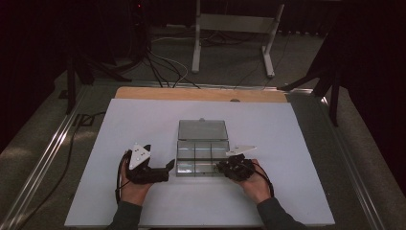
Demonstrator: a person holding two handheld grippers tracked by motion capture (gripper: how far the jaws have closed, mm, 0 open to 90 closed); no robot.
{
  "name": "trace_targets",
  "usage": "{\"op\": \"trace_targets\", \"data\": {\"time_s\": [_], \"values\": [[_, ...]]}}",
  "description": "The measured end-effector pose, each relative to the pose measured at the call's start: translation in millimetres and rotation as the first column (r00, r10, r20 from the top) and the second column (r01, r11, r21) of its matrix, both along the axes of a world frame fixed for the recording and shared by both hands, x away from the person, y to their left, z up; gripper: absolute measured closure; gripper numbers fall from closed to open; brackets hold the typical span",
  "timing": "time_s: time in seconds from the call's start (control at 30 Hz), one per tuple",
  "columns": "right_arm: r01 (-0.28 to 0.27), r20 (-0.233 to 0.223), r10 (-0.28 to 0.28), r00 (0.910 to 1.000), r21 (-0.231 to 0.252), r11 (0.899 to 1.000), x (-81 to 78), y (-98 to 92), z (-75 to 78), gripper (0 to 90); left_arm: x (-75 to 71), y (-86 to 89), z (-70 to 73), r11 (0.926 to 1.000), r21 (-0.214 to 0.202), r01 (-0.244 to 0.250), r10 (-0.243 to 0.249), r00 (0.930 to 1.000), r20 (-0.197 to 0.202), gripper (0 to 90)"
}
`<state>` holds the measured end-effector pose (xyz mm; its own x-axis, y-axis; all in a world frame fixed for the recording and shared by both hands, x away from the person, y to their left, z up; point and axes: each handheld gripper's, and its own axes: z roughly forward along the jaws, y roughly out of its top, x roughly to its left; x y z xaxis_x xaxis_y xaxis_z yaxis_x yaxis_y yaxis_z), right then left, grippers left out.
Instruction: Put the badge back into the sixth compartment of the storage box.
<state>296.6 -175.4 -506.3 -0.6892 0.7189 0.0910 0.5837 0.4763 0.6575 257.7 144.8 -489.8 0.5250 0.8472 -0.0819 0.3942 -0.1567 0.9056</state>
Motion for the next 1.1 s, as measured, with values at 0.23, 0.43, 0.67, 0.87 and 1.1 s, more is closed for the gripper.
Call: {"op": "trace_targets", "data": {"time_s": [0.23, 0.43, 0.67, 0.87, 1.1], "values": [[-0.005, 0.026, 0.004, 0.9996, 0.024, 1.000, -1.1, -2.0, 4.8, 60.1, 0.1, -1.5, -0.8, 1.0000, 0.004, 0.004, -0.004, 1.0000, -0.001, 1.3], [-0.009, 0.082, 0.005, 0.9967, 0.047, 0.999, -3.7, 0.4, 13.5, 26.4, -0.2, -3.2, -1.2, 1.0000, 0.004, 0.006, -0.006, 1.0000, -0.004, 1.3], [0.030, 0.087, -0.038, 0.9954, 0.086, 0.996, -1.9, -3.6, 17.6, 7.1, -0.3, -4.1, -1.6, 0.9999, 0.005, 0.009, -0.009, 1.0000, -0.003, 1.3], [0.030, 0.096, -0.039, 0.9947, 0.092, 0.995, -1.7, -6.6, 21.6, 0.0, -0.8, -8.2, -4.0, 0.9998, 0.011, 0.017, -0.017, 0.9998, -0.007, 1.3], [0.036, 0.127, -0.048, 0.9908, 0.098, 0.995, -2.8, -10.8, 31.8, 0.0, -1.0, -9.4, -5.0, 0.9997, 0.014, 0.019, -0.019, 0.9998, -0.009, 1.3]]}}
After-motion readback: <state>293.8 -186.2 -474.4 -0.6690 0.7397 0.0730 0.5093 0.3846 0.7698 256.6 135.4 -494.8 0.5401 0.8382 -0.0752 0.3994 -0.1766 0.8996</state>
